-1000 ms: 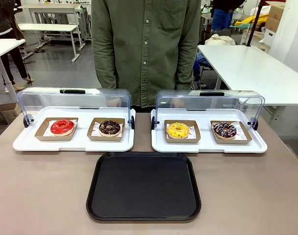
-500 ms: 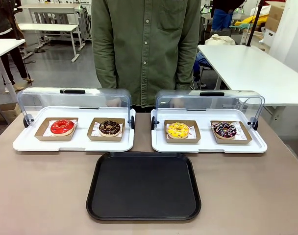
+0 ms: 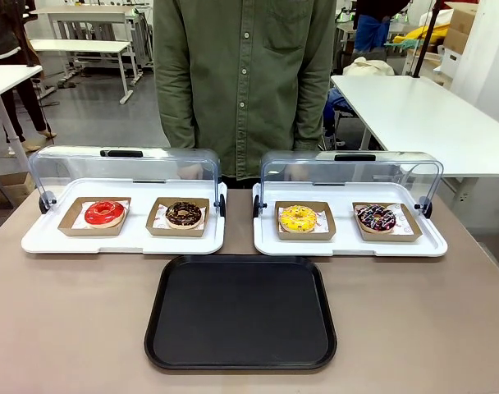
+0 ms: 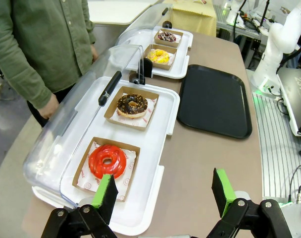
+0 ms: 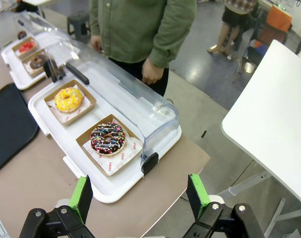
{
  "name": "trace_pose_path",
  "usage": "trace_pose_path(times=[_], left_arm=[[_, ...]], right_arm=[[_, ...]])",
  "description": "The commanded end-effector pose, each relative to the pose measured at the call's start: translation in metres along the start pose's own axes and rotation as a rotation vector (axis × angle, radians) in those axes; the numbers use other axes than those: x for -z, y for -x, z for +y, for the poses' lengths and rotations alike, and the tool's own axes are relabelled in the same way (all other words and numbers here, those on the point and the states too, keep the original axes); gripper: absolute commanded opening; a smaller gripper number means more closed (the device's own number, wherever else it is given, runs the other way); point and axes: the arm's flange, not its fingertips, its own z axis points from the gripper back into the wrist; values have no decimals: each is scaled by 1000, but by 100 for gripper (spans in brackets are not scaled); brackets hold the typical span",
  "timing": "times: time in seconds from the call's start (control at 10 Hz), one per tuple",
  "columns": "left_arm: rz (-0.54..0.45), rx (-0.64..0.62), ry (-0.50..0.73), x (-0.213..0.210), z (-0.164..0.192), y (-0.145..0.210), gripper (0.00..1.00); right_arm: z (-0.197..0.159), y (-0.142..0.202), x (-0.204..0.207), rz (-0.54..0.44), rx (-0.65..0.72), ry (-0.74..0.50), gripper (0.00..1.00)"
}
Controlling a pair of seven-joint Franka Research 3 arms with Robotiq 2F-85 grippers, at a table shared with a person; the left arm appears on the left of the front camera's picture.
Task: Move the third donut from the left to the tray.
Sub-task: Pick up the Paper togo box containing the Donut indicated by the person and place it on the Handle tray.
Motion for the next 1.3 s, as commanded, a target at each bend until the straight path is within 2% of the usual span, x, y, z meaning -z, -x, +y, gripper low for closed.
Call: trace_pose_path(times=[0.0,1.2], left_arm=[[-1,2,-1,-1,0,0,100],[-1,2,-1,-1,0,0,100]], right_arm=[[-2,0,1,-33,-22,0,100],[-2,0,1,-33,-22,0,100]])
